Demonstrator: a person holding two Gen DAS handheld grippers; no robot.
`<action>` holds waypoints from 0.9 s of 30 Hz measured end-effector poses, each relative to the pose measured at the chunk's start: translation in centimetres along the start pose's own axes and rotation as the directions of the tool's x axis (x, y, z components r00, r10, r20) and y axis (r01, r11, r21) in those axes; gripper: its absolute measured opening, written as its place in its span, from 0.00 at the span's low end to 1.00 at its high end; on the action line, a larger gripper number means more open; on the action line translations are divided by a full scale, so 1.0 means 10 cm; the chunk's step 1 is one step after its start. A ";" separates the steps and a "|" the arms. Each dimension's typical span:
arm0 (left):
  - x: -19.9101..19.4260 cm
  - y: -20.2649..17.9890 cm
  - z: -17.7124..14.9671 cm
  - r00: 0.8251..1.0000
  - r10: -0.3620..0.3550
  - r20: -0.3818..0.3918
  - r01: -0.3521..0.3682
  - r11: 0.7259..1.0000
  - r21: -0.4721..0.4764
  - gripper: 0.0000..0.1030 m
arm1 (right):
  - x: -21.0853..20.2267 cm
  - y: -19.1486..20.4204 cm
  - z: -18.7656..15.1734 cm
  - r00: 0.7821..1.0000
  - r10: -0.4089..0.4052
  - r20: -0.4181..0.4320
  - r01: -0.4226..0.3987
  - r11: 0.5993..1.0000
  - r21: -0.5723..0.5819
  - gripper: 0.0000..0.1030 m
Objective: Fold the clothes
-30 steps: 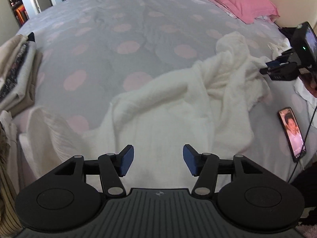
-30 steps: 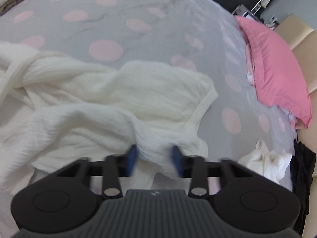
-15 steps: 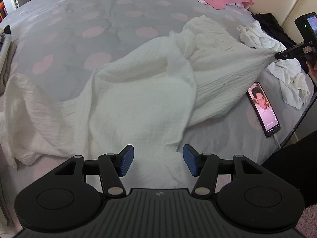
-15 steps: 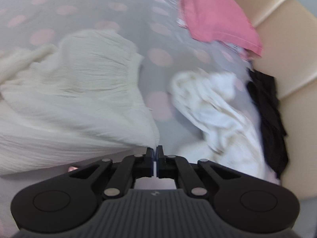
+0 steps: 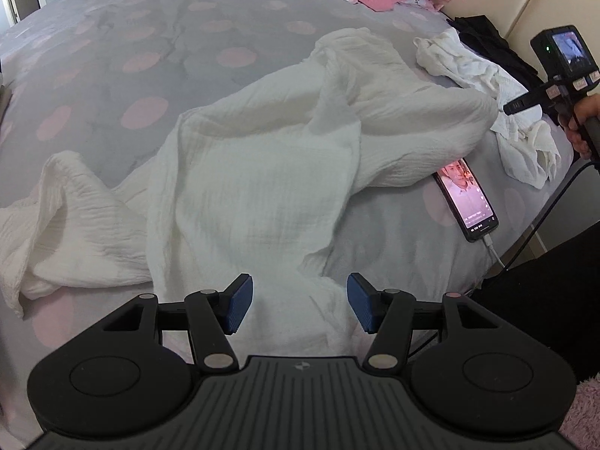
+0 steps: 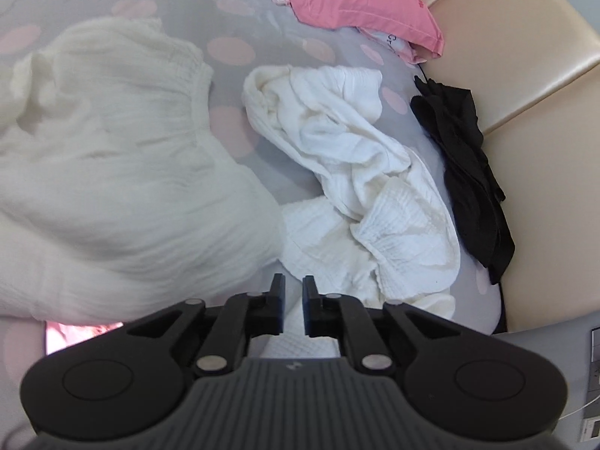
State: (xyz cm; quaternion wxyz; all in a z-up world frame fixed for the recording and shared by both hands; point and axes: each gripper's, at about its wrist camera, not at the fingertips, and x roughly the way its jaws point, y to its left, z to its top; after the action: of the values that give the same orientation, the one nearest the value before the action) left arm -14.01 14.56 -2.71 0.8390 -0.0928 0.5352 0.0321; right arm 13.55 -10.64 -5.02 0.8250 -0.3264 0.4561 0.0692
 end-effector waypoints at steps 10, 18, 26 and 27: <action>0.41 -0.41 -0.14 0.987 0.098 -0.130 -0.085 0.991 0.107 0.49 | -0.16 0.08 0.14 0.995 0.022 0.093 -0.023 1.000 0.016 0.35; 0.41 0.01 -0.16 0.977 0.172 -0.128 -0.174 0.985 -0.011 0.06 | -0.28 0.03 0.18 0.974 0.054 0.219 -0.069 0.996 0.060 0.51; -0.44 0.83 0.24 0.969 0.242 0.054 -0.226 0.953 -0.203 0.04 | -0.25 0.08 0.35 0.959 0.092 0.267 -0.114 0.991 0.068 0.51; -0.55 0.92 0.30 0.964 0.254 0.078 -0.232 0.947 -0.223 0.04 | -0.23 0.09 0.40 0.958 0.105 0.267 -0.127 0.990 0.068 0.50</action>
State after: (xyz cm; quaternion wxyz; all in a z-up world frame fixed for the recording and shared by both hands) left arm -15.08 24.44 2.39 0.8411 -0.1132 0.4908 0.1971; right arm 14.70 -7.17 -2.14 0.8858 -0.2517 0.3637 0.1406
